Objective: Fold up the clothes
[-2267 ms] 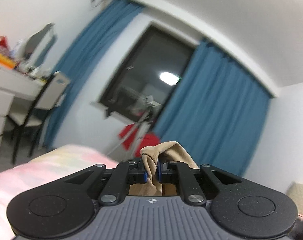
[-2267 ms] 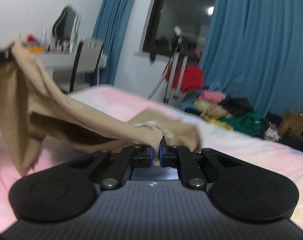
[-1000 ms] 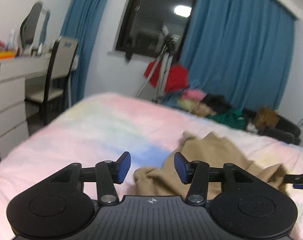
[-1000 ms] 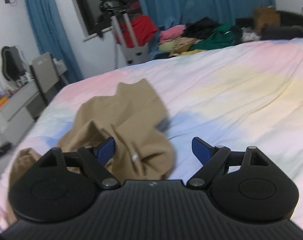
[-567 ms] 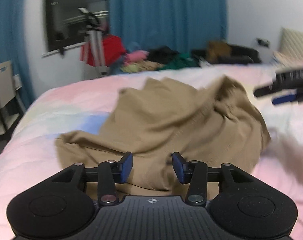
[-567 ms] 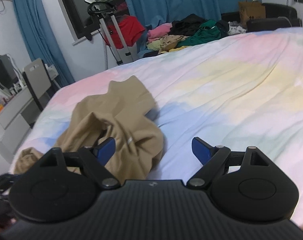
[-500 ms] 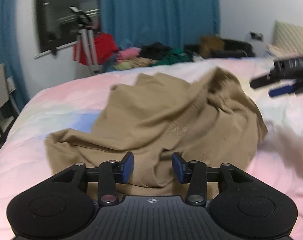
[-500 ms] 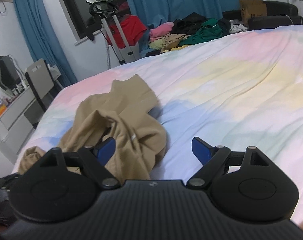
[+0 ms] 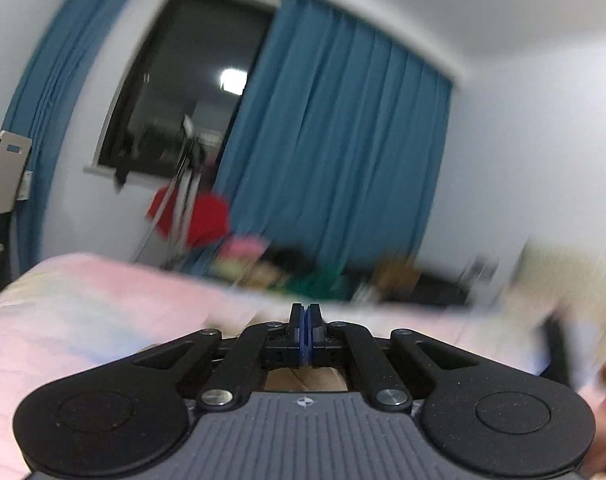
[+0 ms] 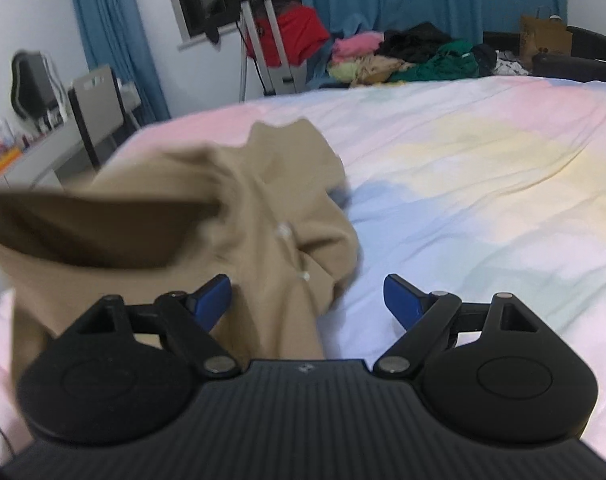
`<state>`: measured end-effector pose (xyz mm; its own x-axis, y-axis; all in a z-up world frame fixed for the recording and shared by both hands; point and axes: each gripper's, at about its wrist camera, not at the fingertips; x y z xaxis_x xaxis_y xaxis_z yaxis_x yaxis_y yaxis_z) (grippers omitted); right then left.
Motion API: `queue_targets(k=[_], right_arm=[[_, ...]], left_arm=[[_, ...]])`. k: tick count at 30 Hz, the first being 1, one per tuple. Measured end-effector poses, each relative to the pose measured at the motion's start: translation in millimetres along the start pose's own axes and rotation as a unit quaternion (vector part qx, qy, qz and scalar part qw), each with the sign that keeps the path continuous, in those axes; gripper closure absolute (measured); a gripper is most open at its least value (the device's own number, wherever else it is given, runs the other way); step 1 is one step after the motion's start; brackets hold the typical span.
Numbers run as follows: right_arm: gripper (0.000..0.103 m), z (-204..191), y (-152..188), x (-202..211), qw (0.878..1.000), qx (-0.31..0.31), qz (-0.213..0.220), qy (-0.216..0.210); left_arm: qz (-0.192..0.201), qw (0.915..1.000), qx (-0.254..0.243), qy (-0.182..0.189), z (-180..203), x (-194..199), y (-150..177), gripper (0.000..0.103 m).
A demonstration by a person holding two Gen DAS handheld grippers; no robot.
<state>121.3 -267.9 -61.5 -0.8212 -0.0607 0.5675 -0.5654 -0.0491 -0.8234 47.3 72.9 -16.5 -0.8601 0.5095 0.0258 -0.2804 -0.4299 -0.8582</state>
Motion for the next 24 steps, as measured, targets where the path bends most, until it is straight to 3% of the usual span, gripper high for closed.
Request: queue_targets(k=[5,12,16,18,24], right_arm=[[0.018,11.9,1.3,5.5,0.999,-0.005,-0.008,0.044],[0.018,35.8,-1.3,28.1,0.995,-0.039,0.019,0.089],[0.018,15.0,-9.8,25.4,0.999,0.044,0.0,0.013],[0.019,-2.5,-10.1,34.3,0.995,0.089,0.023,-0.026],[0.018,-50.8,-6.3,65.3,0.966,0.191,0.109,-0.137]], left_arm=[[0.015,0.9993,0.004,0.035,9.7,17.9,-8.8,0.102],[-0.004,0.9991,-0.002,0.042,16.7,10.1,-2.7,0.102],[-0.019,0.9991,-0.007,0.038,20.5,1.7,7.0,0.102],[-0.023,0.9992,-0.012,0.031,22.4,-2.9,12.4,0.102],[-0.023,0.9991,-0.019,0.029,27.1,-3.8,16.5,0.102]])
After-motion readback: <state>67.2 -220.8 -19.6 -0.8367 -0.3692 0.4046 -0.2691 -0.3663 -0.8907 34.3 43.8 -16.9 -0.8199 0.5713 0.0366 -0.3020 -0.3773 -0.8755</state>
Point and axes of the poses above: each gripper's, at about its wrist camera, not at the fingertips, and x roughly against the way its jaws point, z to its right, y to its underside, and after that the axes turned 15 degrees about x, right-handed
